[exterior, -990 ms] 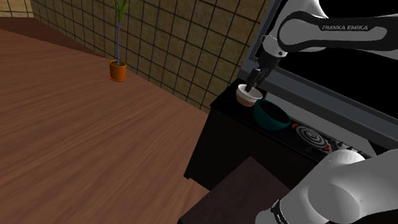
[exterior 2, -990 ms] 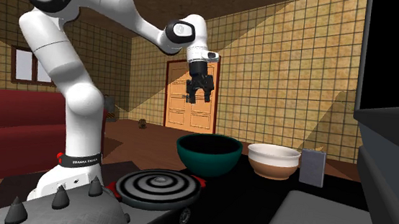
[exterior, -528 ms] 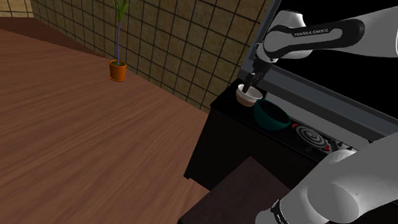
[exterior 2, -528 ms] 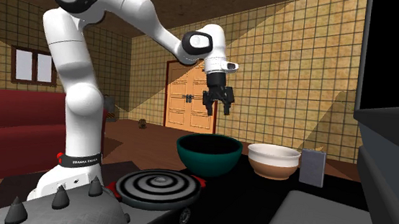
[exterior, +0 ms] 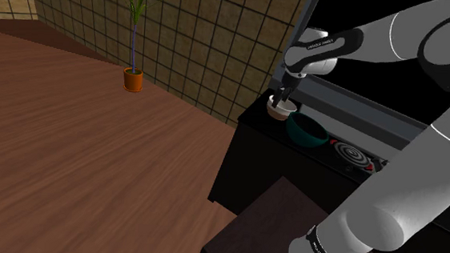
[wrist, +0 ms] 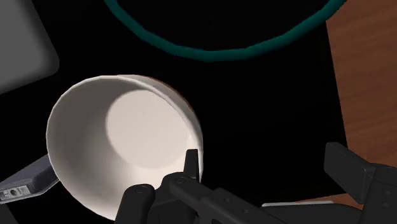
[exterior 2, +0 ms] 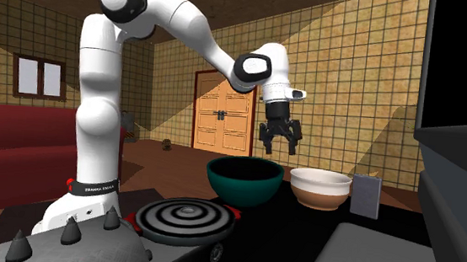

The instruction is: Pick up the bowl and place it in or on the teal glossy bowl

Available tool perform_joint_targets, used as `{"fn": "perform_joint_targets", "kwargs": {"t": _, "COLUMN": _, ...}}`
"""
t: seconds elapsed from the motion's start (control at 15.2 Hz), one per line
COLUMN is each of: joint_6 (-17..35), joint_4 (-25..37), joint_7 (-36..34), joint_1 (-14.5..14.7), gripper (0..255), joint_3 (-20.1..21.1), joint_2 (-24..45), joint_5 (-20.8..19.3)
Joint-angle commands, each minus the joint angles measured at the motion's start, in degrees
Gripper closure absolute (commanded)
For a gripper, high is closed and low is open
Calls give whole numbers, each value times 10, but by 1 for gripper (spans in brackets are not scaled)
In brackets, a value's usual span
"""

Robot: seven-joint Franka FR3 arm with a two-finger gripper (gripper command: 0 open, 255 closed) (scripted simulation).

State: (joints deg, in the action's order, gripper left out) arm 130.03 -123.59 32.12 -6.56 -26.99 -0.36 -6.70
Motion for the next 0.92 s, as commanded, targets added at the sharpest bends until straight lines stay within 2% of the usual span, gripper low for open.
{"fn": "perform_joint_targets", "kwargs": {"t": 0.0, "joint_6": 11, "joint_4": 36, "joint_7": 30, "joint_1": -8, "gripper": 0, "joint_3": -8, "joint_2": 49, "joint_5": 27}}
{"fn": "perform_joint_targets", "kwargs": {"t": 0.2, "joint_6": 21, "joint_4": 76, "joint_7": 63, "joint_1": -24, "gripper": 0, "joint_3": -11, "joint_2": 103, "joint_5": 58}}
{"fn": "perform_joint_targets", "kwargs": {"t": 0.66, "joint_6": 70, "joint_4": 64, "joint_7": 80, "joint_1": -35, "gripper": 0, "joint_3": -4, "joint_2": 144, "joint_5": 83}}
{"fn": "perform_joint_targets", "kwargs": {"t": 0.86, "joint_6": 70, "joint_4": 64, "joint_7": 80, "joint_1": -35, "gripper": 0, "joint_3": -4, "joint_2": 144, "joint_5": 83}}
